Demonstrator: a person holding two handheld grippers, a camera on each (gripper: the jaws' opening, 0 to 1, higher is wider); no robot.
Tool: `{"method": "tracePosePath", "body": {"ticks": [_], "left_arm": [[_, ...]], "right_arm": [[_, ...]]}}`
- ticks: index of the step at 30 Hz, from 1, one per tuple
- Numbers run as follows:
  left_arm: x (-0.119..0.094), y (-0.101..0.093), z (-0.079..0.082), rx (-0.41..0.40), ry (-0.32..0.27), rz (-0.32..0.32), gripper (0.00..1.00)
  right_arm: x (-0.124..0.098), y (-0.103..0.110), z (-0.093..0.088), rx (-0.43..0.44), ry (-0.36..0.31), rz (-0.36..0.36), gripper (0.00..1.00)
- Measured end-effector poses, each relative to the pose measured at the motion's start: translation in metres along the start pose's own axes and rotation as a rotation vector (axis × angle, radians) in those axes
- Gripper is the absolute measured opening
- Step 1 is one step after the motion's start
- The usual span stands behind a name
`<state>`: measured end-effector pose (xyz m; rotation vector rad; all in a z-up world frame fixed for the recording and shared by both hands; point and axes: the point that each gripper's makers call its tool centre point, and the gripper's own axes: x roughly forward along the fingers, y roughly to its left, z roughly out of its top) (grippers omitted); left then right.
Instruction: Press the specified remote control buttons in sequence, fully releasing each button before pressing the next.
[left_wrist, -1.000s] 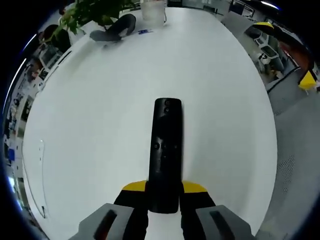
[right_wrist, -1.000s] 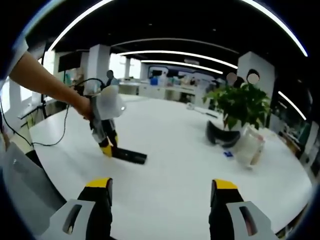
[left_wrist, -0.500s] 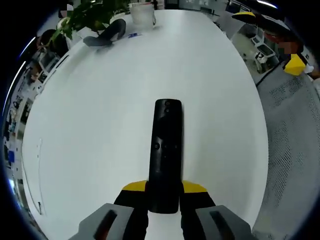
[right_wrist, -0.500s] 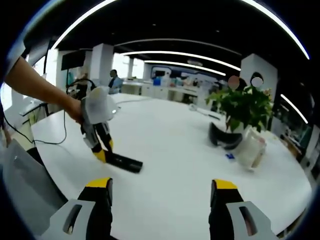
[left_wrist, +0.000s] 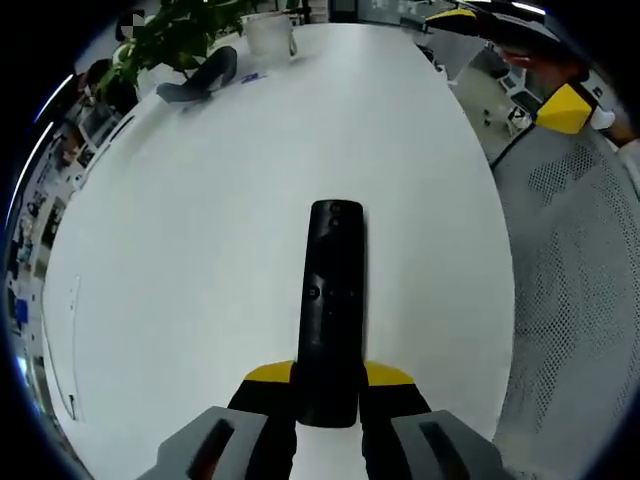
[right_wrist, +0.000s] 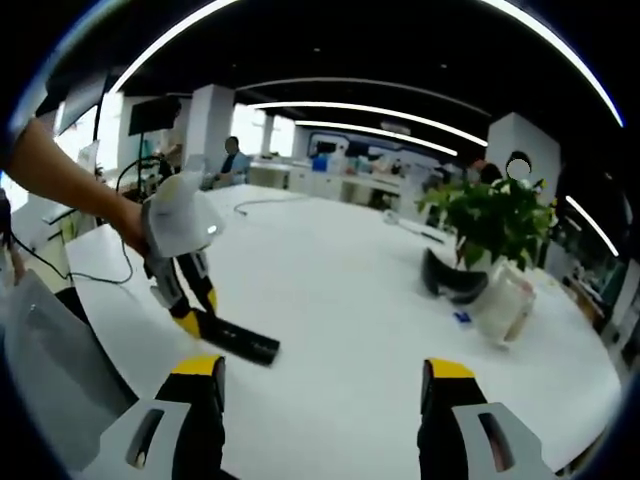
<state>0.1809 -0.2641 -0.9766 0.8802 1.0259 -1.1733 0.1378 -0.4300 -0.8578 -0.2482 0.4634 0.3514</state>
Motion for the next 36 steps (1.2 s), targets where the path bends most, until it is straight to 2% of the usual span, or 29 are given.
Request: {"method": "tracePosePath", "body": {"ticks": [16, 25, 36], "left_arm": [[-0.007, -0.049, -0.002, 0.004, -0.025, -0.011, 0.22], [-0.013, -0.063, -0.004, -0.034, -0.057, -0.008, 0.22], [-0.014, -0.091, -0.008, -0.073, -0.087, -0.017, 0.22]], "right_arm": [[-0.001, 0.001, 0.002, -0.008, -0.008, 0.002, 0.79], [0.000, 0.005, 0.000, 0.004, 0.003, 0.024, 0.79], [0.000, 0.006, 0.000, 0.023, 0.005, 0.034, 0.79]]}}
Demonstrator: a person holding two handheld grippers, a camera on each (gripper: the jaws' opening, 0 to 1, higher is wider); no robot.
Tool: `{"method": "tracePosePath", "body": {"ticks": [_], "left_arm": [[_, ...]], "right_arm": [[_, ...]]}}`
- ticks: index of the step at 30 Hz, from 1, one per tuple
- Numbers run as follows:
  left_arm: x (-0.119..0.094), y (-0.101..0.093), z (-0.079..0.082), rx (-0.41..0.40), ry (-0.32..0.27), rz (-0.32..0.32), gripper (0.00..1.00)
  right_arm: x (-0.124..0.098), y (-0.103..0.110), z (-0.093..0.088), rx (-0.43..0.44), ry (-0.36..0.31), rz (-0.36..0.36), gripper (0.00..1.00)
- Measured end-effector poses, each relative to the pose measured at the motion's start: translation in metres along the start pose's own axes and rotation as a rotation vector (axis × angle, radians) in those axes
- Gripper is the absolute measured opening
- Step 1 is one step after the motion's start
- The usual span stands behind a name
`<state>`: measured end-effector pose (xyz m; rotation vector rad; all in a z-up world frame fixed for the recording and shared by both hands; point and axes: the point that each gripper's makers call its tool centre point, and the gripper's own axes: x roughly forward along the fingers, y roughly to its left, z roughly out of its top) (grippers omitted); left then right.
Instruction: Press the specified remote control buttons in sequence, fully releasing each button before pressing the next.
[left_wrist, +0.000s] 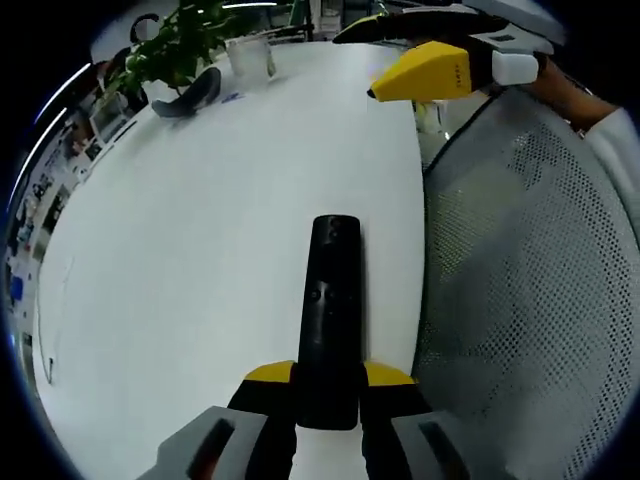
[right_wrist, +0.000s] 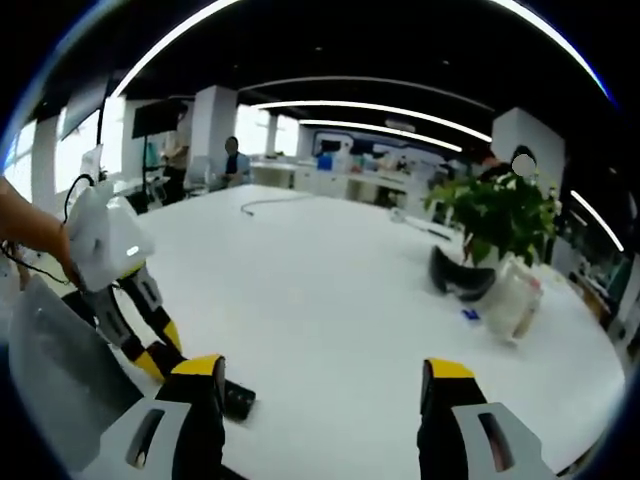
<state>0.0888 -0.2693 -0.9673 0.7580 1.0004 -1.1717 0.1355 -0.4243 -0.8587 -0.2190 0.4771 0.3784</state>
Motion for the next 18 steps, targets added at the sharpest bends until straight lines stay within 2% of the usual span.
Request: {"method": "tracePosePath", "body": {"ticks": [3, 8, 12, 15, 18], "left_arm": [[0.002, -0.009, -0.001, -0.008, -0.005, -0.004, 0.22], [0.003, -0.019, -0.001, -0.034, -0.023, -0.011, 0.22], [0.003, -0.023, -0.005, -0.047, -0.040, -0.001, 0.22], [0.005, -0.026, -0.009, -0.063, -0.050, 0.002, 0.22], [0.004, -0.026, -0.008, -0.067, -0.081, 0.019, 0.22]], "right_arm": [[0.000, 0.001, 0.001, 0.023, -0.003, 0.017, 0.77], [-0.001, 0.005, 0.003, 0.060, -0.004, 0.063, 0.69], [-0.002, 0.017, 0.007, 0.142, 0.012, 0.161, 0.52], [0.001, 0.018, 0.011, 0.165, 0.031, 0.182, 0.37], [0.010, 0.020, 0.018, 0.150, 0.036, 0.190, 0.29]]}}
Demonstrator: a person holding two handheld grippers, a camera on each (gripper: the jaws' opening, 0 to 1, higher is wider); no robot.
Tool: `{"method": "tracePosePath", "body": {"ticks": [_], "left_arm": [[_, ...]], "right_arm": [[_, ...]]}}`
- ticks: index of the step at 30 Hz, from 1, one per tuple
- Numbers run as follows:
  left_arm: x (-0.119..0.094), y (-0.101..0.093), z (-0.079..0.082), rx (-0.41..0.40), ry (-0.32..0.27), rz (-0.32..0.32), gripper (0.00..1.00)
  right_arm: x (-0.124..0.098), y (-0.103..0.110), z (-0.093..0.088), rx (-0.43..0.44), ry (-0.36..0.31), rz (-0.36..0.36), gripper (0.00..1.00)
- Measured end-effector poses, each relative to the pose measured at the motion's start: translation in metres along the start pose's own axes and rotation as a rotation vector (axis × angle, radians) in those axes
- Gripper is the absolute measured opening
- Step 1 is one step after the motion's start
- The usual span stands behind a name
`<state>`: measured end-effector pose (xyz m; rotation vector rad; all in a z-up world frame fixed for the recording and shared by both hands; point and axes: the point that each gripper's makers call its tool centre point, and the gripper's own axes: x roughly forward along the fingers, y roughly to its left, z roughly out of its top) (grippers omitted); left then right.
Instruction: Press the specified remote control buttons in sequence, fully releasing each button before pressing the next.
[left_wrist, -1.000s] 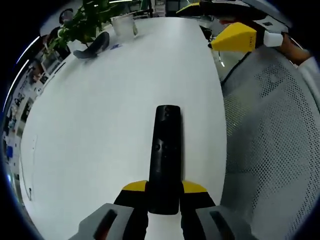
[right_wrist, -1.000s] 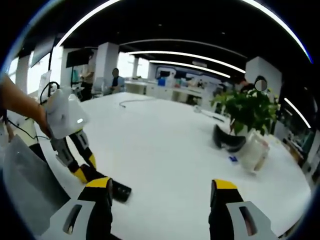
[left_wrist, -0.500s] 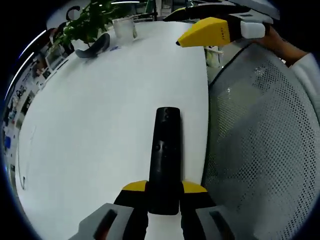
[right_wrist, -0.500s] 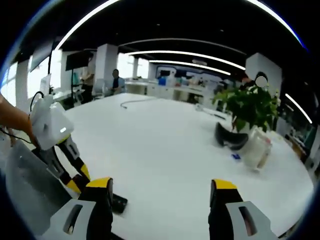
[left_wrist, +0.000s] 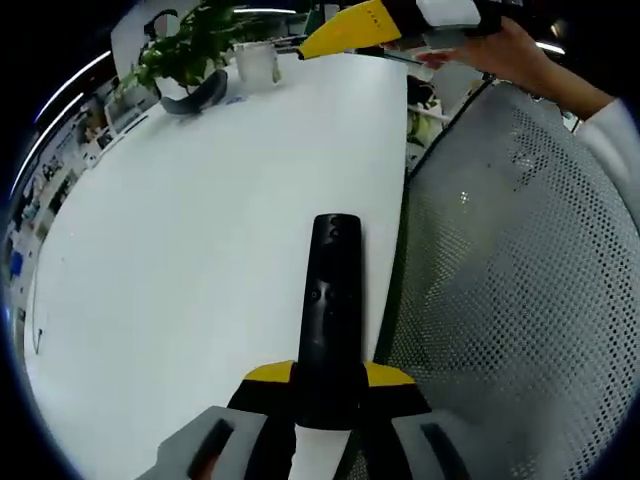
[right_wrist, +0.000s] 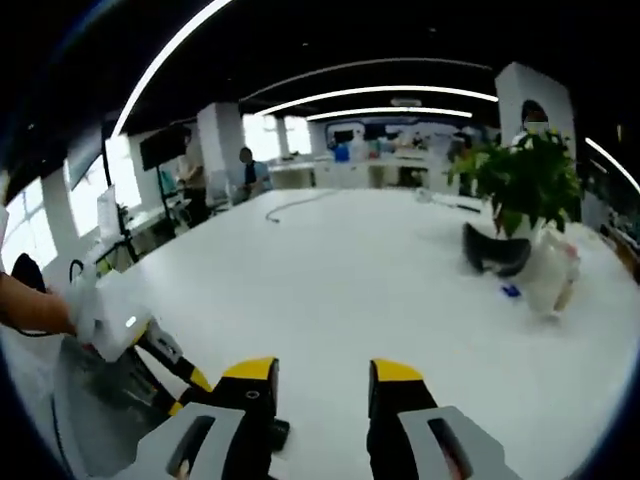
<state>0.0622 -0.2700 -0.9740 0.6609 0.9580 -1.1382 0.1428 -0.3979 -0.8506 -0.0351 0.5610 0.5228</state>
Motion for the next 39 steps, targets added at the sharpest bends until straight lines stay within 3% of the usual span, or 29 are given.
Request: {"method": "tracePosePath", "body": {"ticks": [3, 9, 15, 16, 18, 22, 25, 29, 34, 37, 39], "left_arm": [[0.000, 0.001, 0.000, -0.003, -0.030, 0.009, 0.22], [0.001, 0.001, 0.002, -0.027, -0.124, 0.019, 0.23], [0.001, 0.001, 0.002, 0.012, -0.162, 0.019, 0.23], [0.001, 0.001, 0.002, 0.009, -0.176, 0.020, 0.23], [0.001, 0.002, 0.006, -0.008, -0.230, 0.028, 0.24], [0.002, 0.002, 0.006, -0.010, -0.233, 0.032, 0.24], [0.002, 0.002, 0.007, -0.024, -0.252, 0.043, 0.24], [0.002, 0.002, 0.007, -0.022, -0.254, 0.040, 0.24], [0.002, 0.002, 0.007, -0.027, -0.247, 0.039, 0.24], [0.001, 0.003, 0.006, -0.041, -0.236, 0.039, 0.25], [0.000, 0.005, 0.005, -0.072, -0.228, 0.036, 0.25]], "right_arm": [[0.014, -0.002, 0.003, -0.026, 0.028, -0.010, 0.22], [0.035, 0.006, 0.003, 0.023, 0.067, 0.025, 0.00], [0.050, 0.019, -0.020, 0.089, 0.159, 0.088, 0.00], [0.051, 0.023, -0.031, 0.125, 0.202, 0.104, 0.00], [0.052, 0.026, -0.036, 0.145, 0.210, 0.119, 0.00], [0.050, 0.030, -0.057, 0.197, 0.293, 0.153, 0.00], [0.047, 0.036, -0.078, 0.296, 0.430, 0.181, 0.00], [0.043, 0.031, -0.098, 0.308, 0.536, 0.138, 0.00], [0.043, 0.041, -0.096, 0.292, 0.535, 0.177, 0.00], [0.043, 0.043, -0.106, 0.267, 0.590, 0.175, 0.00], [0.045, 0.045, -0.107, 0.256, 0.592, 0.173, 0.00]]}}
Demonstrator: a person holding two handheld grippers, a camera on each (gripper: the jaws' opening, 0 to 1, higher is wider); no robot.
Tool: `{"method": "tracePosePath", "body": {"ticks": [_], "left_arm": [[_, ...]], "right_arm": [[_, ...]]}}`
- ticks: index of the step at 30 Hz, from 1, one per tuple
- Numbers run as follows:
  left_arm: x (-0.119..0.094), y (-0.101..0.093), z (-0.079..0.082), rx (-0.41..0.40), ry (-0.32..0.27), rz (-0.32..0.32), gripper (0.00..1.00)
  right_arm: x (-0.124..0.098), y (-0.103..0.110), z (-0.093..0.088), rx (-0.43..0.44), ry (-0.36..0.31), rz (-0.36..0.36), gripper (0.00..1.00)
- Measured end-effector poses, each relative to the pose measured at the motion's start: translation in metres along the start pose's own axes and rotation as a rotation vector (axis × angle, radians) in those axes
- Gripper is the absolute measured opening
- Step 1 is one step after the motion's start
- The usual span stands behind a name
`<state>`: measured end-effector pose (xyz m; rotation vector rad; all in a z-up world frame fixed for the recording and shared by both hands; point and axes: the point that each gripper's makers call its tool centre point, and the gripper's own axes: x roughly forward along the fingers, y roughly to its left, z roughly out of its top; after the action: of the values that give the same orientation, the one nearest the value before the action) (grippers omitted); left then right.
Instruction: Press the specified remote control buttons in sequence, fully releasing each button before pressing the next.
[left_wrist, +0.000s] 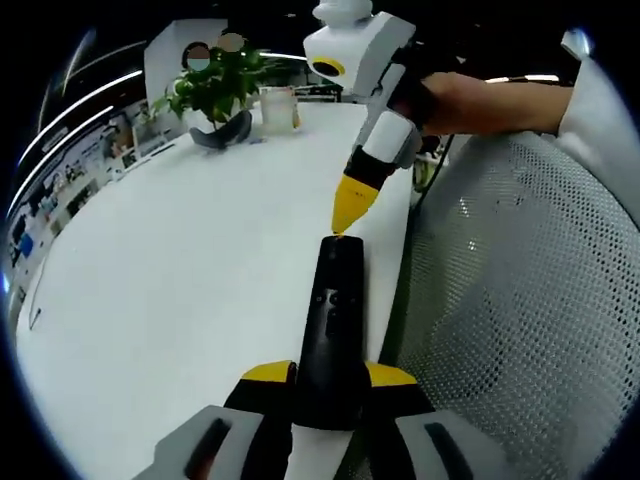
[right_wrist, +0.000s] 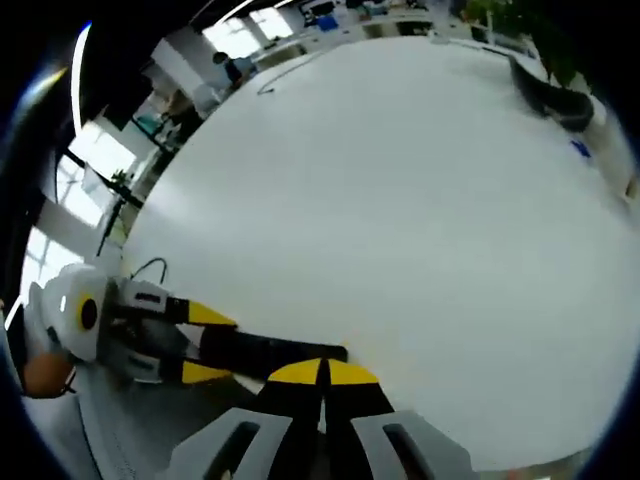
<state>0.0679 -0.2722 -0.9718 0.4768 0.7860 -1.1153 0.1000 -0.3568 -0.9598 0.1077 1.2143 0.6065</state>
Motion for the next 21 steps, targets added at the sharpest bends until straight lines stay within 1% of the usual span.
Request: {"method": "tracePosePath", "body": {"ticks": [2, 4, 5, 10, 13, 15, 18, 20, 21], "left_arm": [[-0.0002, 0.0012, -0.0006, -0.005, -0.003, 0.003, 0.25], [0.0000, 0.0010, -0.0010, -0.004, -0.003, 0.007, 0.25], [-0.0001, 0.0011, -0.0013, -0.001, 0.000, 0.009, 0.25], [-0.0012, 0.0020, -0.0033, 0.028, 0.013, 0.020, 0.25], [-0.0017, 0.0026, -0.0044, 0.027, 0.014, 0.017, 0.25], [-0.0021, 0.0023, -0.0045, 0.031, 0.008, 0.014, 0.25], [-0.0020, 0.0021, -0.0045, 0.031, 0.011, 0.015, 0.24], [-0.0019, 0.0018, -0.0046, 0.031, 0.013, 0.015, 0.24], [-0.0018, 0.0018, -0.0047, 0.032, 0.014, 0.014, 0.24]], "right_arm": [[0.0024, 0.0030, -0.0030, -0.012, 0.020, 0.006, 0.00], [0.0054, 0.0034, -0.0071, -0.045, 0.045, -0.010, 0.00], [0.0044, 0.0054, -0.0049, -0.054, 0.036, -0.012, 0.00], [0.0036, 0.0025, -0.0055, -0.037, 0.033, -0.005, 0.00], [0.0039, 0.0012, -0.0054, -0.016, 0.032, 0.008, 0.00], [0.0040, 0.0009, -0.0056, 0.006, 0.026, 0.019, 0.00], [0.0036, 0.0008, -0.0048, 0.131, 0.014, 0.057, 0.00], [0.0034, -0.0008, -0.0049, 0.177, 0.010, 0.076, 0.00], [0.0032, -0.0017, -0.0049, 0.183, 0.008, 0.075, 0.00]]}}
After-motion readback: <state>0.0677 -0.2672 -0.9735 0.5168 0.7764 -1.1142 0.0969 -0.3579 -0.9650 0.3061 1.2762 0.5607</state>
